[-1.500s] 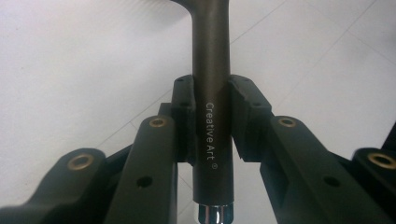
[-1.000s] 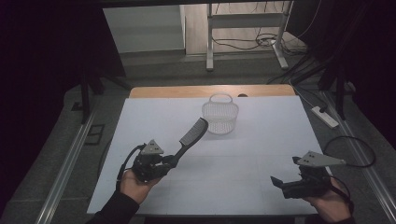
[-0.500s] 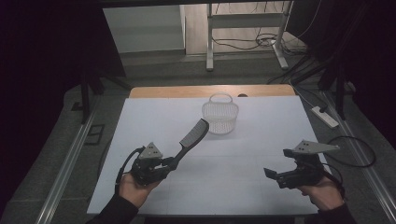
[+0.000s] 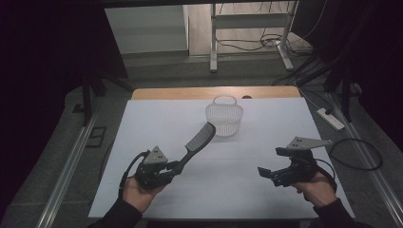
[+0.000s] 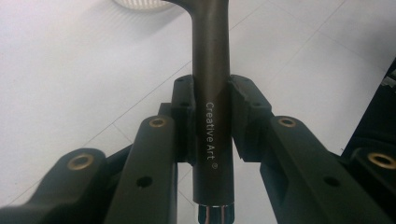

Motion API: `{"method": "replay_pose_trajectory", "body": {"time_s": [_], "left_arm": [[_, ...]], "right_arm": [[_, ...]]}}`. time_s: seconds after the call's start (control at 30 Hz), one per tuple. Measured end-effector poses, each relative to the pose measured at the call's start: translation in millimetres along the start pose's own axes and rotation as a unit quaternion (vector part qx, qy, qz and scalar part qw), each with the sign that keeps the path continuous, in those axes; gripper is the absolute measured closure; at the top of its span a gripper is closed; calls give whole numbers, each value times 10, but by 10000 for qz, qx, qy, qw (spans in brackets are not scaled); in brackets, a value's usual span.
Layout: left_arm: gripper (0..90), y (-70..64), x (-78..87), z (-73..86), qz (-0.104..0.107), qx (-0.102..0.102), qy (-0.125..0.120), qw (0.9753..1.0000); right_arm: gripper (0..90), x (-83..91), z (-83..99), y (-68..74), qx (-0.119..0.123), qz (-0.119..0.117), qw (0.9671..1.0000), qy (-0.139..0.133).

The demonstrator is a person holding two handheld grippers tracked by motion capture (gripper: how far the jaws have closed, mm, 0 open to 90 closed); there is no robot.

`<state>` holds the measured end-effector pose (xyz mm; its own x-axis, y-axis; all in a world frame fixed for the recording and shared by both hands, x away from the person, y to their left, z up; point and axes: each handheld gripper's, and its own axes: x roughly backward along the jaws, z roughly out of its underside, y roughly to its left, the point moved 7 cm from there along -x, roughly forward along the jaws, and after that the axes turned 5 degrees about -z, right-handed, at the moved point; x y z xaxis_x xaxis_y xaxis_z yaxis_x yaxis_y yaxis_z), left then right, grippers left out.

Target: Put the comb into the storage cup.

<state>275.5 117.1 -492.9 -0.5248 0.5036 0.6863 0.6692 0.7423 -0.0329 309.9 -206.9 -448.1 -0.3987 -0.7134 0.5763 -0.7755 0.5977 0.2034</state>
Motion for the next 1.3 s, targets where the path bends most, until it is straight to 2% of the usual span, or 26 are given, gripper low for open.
{"method": "replay_pose_trajectory", "body": {"time_s": [0.5,0.77,1.3], "left_arm": [[724,-34,-23,-10,34,-51,-16,10000],[724,-44,-17,-28,50,-50,-85,9999],[724,-87,-22,-67,169,-70,-156,9997]], "right_arm": [[0,-275,-176,74,-77,-369,9993,-13],[0,-378,-287,100,-315,-614,9976,-57],[0,-657,-408,185,-233,-727,9968,227]]}}
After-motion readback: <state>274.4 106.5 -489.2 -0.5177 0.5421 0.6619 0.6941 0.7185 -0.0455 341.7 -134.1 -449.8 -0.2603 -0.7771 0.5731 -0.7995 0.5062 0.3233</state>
